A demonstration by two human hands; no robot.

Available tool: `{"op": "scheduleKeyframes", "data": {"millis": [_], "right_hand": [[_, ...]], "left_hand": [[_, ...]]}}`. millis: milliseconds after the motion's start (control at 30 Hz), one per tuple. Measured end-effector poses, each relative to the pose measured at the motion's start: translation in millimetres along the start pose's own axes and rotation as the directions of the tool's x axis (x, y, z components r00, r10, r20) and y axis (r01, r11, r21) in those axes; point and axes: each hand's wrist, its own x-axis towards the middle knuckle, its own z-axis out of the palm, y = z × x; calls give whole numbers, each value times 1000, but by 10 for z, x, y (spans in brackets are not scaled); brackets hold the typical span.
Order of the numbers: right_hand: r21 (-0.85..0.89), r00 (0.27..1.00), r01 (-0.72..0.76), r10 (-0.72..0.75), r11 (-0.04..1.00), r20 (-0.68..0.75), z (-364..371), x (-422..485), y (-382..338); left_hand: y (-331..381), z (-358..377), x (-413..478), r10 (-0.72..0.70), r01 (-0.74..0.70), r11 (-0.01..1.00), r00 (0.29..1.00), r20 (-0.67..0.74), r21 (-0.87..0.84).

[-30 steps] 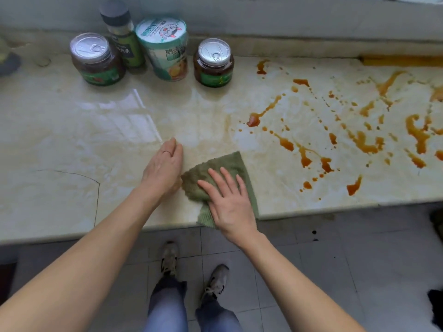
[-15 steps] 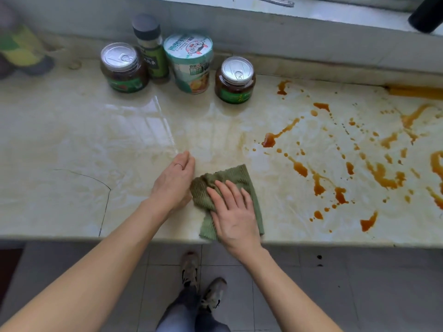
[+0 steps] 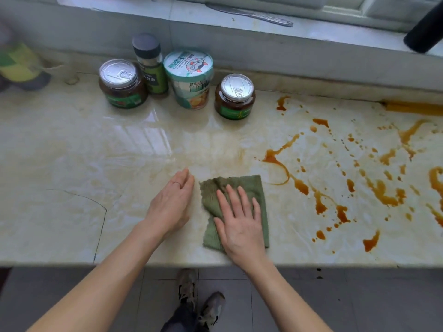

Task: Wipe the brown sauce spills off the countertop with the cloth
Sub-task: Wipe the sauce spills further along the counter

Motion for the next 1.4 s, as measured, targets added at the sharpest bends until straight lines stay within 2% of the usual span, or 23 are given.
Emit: {"op": "scheduleKeyframes", "data": {"millis": [67, 100, 200, 267, 400, 467, 600, 667, 767, 833, 867, 933, 1033, 1133, 1233, 1300, 1400], "right_hand": [[-31, 998, 59, -58, 998, 20, -23, 312, 108], [-35, 999, 31, -30, 999, 19, -46, 464, 199], [15, 984, -175, 175, 984, -14, -87, 673, 368], [40, 973, -230, 231, 972, -14, -87, 656, 222], [12, 991, -102, 100, 995, 93, -125, 794, -22], [2, 990, -70, 69, 998, 120, -162, 1048, 111], [33, 969, -245, 244, 969, 46, -182, 1202, 381], [35, 963, -269, 268, 962, 30, -108, 1107, 234], [36, 984, -177, 176, 984, 34, -77, 1077, 31], [9, 991, -119, 118, 993, 61, -122, 1249, 160], [-1, 988, -125, 125, 992, 91, -180, 1346, 266], [17, 971, -227, 225, 974, 86, -219, 1415, 441], [33, 946, -323, 324, 946, -8, -131, 1217, 314], [30, 971, -240, 240, 970, -13, -38, 1071, 27], [-15, 989, -145, 145, 989, 21, -83, 1313, 146], [-27, 982, -179, 180, 984, 54, -154, 1487, 354], [-6, 947, -318, 318, 948, 36, -166, 1452, 474]], "left_hand": [[-6, -32, 12, -17, 17, 1000, 1000, 14, -9], [-11, -48, 20, -21, 22, 1000, 1000, 16, -14], [13, -83, 59, -39, 38, 999, 999, -16, -9], [56, -118, 110, -50, 50, 999, 996, -74, 2], [130, -201, 316, 17, -18, 1000, 987, -158, -3], [173, -258, 449, 42, -43, 999, 992, -123, -1], [200, -313, 626, 62, -61, 996, 998, -2, 67], [203, -279, 652, 67, -71, 993, 997, 49, 89], [244, -240, 681, 76, -80, 990, 996, 37, 116], [271, -266, 697, 59, -64, 993, 997, 50, 103], [282, -288, 705, 48, -54, 994, 997, 67, 94], [272, -303, 711, 32, -41, 995, 994, 101, 94], [265, -295, 687, 32, -45, 993, 994, 109, 111], [276, -292, 694, 67, -79, 983, 995, 73, 167], [287, -265, 698, 70, -81, 977, 996, 58, 198], [274, -256, 687, 56, -68, 979, 996, 68, 190], [264, -252, 680, 50, -63, 982, 996, 78, 181]]}}
